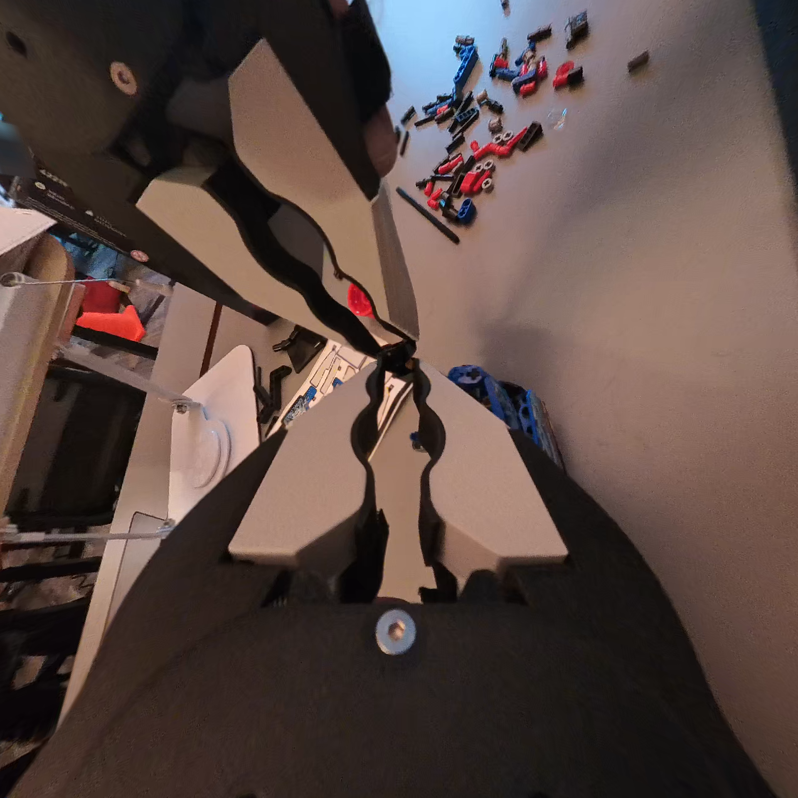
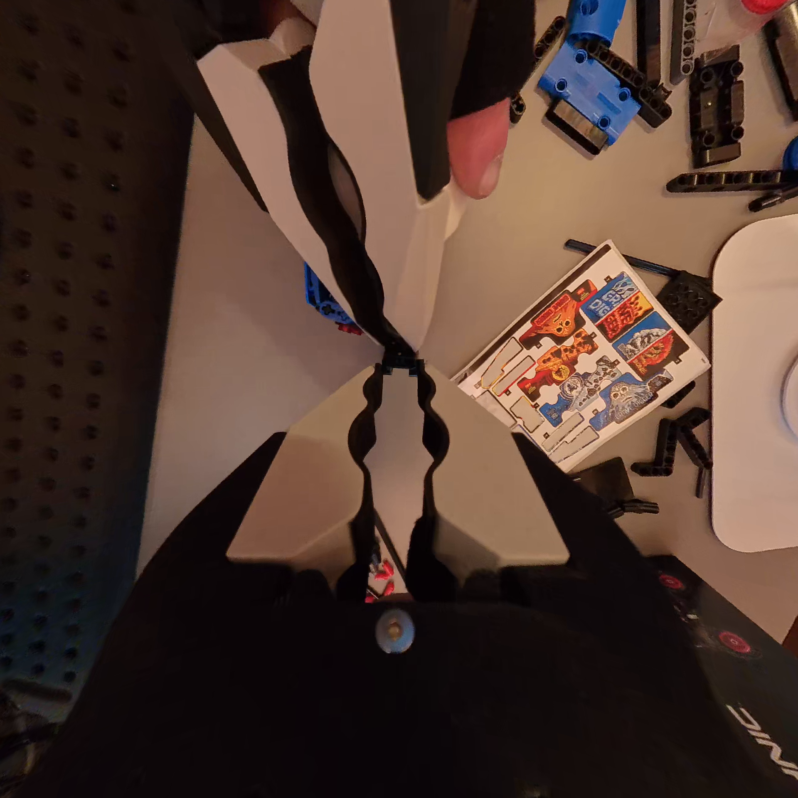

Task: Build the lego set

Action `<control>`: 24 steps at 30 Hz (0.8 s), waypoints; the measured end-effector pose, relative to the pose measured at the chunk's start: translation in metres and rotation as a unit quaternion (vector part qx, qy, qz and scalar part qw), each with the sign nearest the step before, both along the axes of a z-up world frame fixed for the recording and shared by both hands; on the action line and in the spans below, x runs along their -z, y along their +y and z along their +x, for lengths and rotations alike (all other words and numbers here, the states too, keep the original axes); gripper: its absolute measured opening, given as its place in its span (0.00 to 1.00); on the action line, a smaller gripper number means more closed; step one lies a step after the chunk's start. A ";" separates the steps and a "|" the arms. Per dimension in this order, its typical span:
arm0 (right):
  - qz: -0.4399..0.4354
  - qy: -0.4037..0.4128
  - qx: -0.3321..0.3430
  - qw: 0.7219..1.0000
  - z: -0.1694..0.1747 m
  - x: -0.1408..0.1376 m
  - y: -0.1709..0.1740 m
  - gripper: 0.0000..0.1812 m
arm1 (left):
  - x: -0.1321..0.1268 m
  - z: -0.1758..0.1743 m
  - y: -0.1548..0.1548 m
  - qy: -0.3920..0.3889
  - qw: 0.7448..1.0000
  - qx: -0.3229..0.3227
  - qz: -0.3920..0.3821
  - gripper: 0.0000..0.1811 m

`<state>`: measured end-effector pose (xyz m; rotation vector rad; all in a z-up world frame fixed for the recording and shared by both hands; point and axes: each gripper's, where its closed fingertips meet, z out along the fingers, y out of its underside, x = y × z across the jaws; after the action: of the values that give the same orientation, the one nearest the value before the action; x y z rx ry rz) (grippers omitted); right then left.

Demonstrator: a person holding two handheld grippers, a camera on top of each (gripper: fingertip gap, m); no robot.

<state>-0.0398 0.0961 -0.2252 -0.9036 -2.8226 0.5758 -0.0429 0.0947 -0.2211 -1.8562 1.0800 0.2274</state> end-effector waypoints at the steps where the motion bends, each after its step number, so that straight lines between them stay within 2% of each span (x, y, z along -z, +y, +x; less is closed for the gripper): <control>1: 0.001 0.001 0.000 1.000 0.000 0.000 0.000 0.07 | 0.000 0.000 0.000 -0.001 1.000 0.002 0.002 0.05; 8: 0.005 -0.005 -0.003 1.000 0.002 -0.001 -0.001 0.07 | -0.012 0.010 -0.002 0.038 0.997 0.031 0.054 0.06; 11: 0.009 -0.005 -0.005 1.000 0.001 -0.001 -0.001 0.08 | -0.004 0.008 0.000 0.067 0.996 0.028 0.049 0.07; 24: -0.021 0.037 0.013 0.999 -0.005 -0.005 -0.003 0.08 | -0.005 0.001 -0.004 0.045 0.998 0.026 0.047 0.05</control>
<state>-0.0445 0.0927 -0.2202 -0.9064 -2.7386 0.6545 -0.0421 0.0907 -0.2165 -1.7464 1.1574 0.3283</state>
